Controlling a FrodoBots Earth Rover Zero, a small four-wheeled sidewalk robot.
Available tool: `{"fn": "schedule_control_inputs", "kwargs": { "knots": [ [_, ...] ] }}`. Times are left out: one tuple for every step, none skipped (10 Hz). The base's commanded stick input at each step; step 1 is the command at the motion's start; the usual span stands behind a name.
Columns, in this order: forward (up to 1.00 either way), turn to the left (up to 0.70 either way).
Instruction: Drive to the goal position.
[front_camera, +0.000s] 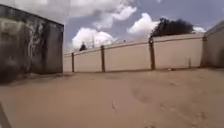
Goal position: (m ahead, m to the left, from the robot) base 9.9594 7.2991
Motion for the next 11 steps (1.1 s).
{"fn": "schedule_control_inputs", "kwargs": {
  "knots": [
    [0.60, 0.15],
    [0.60, 0.11],
    [0.60, 0.01],
    [0.60, 0.00],
    [0.60, 0.00],
    [0.60, 0.00],
    [0.60, 0.00],
    [0.60, 0.00],
    [0.60, 0.00],
    [0.60, 0.00],
    [0.60, 0.00]
  ]
}}
